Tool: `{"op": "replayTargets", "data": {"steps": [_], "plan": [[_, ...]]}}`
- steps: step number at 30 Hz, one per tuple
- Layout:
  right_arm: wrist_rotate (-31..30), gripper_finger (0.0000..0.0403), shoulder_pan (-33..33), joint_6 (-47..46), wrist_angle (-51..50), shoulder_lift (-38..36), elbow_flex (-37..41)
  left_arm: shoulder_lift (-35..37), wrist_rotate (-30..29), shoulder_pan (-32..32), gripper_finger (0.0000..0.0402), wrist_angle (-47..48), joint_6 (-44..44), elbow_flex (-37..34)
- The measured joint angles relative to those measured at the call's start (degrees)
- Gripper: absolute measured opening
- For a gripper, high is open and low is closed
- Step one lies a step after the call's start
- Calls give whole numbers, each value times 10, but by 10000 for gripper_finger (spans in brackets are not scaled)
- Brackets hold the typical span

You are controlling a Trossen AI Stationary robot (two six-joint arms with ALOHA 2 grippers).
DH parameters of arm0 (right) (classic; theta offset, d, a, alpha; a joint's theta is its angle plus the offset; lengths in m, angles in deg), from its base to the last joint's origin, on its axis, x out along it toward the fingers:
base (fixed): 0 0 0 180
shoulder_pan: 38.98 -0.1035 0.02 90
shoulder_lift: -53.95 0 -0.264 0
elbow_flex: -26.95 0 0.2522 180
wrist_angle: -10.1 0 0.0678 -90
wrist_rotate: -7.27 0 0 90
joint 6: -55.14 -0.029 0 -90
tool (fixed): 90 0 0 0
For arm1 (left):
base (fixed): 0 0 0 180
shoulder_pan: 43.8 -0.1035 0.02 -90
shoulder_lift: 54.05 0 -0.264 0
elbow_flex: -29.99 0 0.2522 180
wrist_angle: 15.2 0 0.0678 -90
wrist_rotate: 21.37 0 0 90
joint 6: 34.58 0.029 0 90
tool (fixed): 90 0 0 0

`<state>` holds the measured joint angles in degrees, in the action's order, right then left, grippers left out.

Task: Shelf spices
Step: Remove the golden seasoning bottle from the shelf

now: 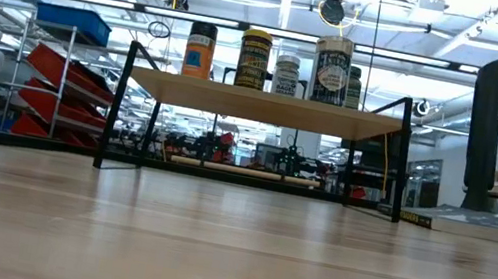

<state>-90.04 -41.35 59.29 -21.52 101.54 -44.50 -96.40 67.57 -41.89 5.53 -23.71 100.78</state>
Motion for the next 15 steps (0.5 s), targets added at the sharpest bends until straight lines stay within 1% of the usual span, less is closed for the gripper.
{"op": "replayTargets", "data": {"steps": [6, 13, 15], "plan": [[0, 0, 0, 0, -5, 0, 0, -79, 6, 0, 4, 20, -12, 12], [-2, 0, 0, -14, -30, 0, 0, -132, 7, 0, 4, 11, -14, 13], [-2, 0, 0, -19, -42, 0, 0, -138, -6, 0, 4, 10, -14, 13]]}}
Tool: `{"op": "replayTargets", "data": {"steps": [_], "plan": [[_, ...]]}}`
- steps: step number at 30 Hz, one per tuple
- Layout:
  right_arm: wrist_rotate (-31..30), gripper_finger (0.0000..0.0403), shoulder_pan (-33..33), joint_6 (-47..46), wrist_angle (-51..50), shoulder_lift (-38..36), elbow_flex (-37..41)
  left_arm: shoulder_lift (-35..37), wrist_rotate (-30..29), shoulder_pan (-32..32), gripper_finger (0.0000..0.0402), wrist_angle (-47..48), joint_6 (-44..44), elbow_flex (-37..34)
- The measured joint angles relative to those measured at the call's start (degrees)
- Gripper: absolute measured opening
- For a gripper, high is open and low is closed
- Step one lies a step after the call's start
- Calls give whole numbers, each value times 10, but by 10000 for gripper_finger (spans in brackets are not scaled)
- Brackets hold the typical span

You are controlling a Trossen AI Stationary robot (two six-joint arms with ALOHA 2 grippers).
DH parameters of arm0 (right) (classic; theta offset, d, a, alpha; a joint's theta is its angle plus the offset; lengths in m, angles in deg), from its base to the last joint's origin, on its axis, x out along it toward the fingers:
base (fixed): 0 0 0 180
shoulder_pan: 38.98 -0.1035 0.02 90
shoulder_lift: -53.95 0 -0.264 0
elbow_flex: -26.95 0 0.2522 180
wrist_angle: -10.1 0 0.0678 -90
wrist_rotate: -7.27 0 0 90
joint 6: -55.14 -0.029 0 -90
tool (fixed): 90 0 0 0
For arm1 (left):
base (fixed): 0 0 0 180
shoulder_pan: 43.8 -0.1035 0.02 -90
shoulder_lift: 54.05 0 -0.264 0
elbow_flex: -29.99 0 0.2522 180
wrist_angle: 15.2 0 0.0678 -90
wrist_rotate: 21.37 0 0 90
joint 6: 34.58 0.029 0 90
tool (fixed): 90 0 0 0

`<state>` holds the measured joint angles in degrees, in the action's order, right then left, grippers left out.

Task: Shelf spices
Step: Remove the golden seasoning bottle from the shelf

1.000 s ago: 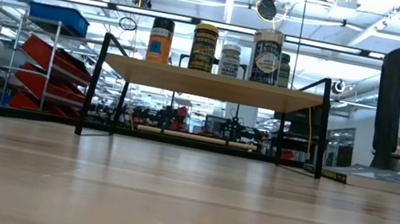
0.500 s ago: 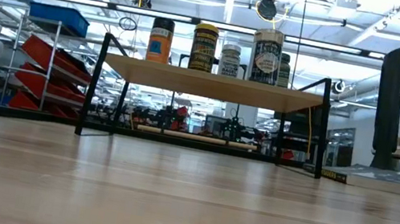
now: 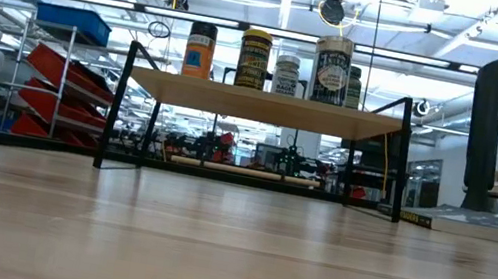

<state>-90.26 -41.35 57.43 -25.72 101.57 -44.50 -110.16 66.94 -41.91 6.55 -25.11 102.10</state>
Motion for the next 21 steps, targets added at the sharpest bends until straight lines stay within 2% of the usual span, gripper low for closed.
{"op": "replayTargets", "data": {"steps": [7, 12, 14, 17, 21], "plan": [[-5, 0, 0, -1, -37, 4, 0, -3, -29, 0, 37, -16, -1, 0], [-60, 0, 6, 1, -35, 12, 0, -2, -86, -15, 68, 10, 4, 15], [-80, 3, 15, 1, -34, 15, 0, -1, -100, -21, 75, 5, 40, 18], [-87, 17, 32, -3, -23, 19, 0, 0, -106, -23, 79, -19, 103, 18], [-77, 56, 50, -2, -5, 20, 0, 3, -106, -23, 80, -28, 88, 18]]}}
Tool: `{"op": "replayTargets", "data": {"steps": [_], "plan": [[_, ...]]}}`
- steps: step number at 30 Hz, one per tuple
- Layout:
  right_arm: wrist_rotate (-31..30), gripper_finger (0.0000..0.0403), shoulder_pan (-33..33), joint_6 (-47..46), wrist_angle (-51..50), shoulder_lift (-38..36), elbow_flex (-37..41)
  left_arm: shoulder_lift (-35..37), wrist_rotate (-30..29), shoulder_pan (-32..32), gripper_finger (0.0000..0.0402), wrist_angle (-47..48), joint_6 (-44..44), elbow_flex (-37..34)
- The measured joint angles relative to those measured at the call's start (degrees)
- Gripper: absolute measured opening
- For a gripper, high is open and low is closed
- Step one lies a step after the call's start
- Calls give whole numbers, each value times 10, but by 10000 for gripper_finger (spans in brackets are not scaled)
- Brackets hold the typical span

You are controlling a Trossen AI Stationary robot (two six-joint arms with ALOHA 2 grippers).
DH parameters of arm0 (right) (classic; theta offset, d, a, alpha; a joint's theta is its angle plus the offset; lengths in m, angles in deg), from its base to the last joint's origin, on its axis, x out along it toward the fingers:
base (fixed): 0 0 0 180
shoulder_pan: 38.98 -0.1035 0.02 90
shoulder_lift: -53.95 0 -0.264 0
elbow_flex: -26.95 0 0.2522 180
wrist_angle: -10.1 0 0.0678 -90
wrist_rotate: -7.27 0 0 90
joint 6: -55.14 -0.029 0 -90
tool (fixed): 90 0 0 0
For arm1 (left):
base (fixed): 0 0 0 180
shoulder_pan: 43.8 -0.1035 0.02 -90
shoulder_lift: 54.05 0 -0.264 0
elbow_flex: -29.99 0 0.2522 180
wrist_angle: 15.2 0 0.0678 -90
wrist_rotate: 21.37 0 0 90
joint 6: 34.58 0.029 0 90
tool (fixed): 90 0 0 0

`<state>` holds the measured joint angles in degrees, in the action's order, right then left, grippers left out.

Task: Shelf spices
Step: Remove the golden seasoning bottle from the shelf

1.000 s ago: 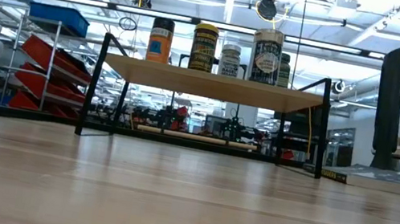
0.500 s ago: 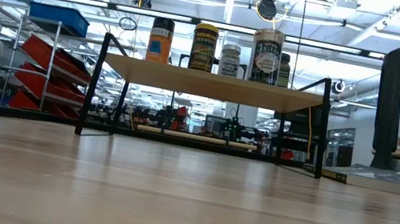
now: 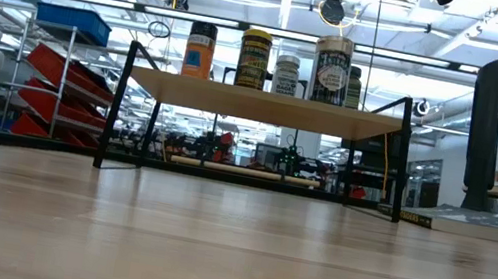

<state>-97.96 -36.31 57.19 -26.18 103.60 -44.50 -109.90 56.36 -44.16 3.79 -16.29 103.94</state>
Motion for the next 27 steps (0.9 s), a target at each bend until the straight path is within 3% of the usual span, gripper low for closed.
{"op": "replayTargets", "data": {"steps": [6, 13, 16, 22, 27], "plan": [[57, 140, 35, 25, 22, 9, -21, 0, 49, -1, 94, 51, -46, 28], [135, 242, 114, 79, -78, 91, -160, 0, 77, -1, 176, 60, -59, 43], [157, 272, 139, 97, -126, 139, -217, 0, 50, 0, 205, 59, -41, 43], [175, 296, 154, 105, -179, 205, -257, 3, -72, -1, 224, 83, -33, 43], [240, 310, 153, 78, -200, 238, -257, 5, -74, 1, 224, 110, -45, 43]]}}
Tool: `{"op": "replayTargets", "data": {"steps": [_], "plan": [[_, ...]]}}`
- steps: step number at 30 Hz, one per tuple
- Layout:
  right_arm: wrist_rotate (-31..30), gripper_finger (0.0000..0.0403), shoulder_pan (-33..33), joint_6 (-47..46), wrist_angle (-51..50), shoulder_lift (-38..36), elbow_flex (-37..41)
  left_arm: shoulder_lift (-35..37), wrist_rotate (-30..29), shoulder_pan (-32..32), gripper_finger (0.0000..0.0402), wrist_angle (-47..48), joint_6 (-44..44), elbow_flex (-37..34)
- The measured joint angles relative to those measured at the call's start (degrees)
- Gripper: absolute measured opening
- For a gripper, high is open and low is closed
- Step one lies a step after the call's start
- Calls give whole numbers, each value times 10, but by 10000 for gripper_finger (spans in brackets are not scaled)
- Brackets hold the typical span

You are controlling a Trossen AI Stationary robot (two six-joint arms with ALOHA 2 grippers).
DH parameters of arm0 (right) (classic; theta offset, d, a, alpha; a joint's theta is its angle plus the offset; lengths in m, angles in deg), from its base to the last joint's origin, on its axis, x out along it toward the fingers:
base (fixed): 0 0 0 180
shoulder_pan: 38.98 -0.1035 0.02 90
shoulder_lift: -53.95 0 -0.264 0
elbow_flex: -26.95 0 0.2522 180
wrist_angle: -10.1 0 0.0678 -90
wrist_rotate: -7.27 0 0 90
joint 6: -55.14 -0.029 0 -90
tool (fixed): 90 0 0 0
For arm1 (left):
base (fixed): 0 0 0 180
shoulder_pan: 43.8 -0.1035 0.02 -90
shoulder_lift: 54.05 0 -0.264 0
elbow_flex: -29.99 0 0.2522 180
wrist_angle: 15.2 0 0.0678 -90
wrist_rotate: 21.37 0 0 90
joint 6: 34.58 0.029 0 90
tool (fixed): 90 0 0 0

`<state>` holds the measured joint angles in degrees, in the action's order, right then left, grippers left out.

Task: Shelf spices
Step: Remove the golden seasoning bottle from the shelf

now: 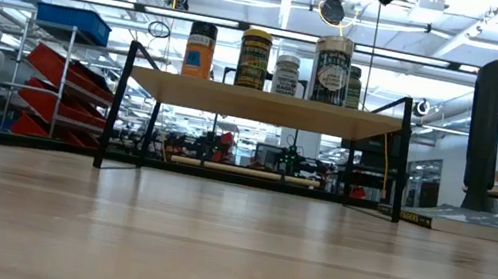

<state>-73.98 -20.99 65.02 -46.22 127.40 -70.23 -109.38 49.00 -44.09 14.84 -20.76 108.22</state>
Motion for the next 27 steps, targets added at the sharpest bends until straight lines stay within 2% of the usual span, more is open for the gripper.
{"op": "replayTargets", "data": {"steps": [7, 13, 20, 27], "plan": [[6, 342, 5, 0, -9, 42, 0, 0, 0, 0, 225, 9, 0, 0], [4, 343, 20, 13, -18, 59, -6, 0, 13, 0, 225, 10, -2, 0], [4, 344, 61, 24, -103, 97, -43, 0, 18, 0, 225, 8, -2, 0], [6, 344, 64, 42, -120, 132, -65, 0, 18, 0, 225, 8, -2, 0]]}}
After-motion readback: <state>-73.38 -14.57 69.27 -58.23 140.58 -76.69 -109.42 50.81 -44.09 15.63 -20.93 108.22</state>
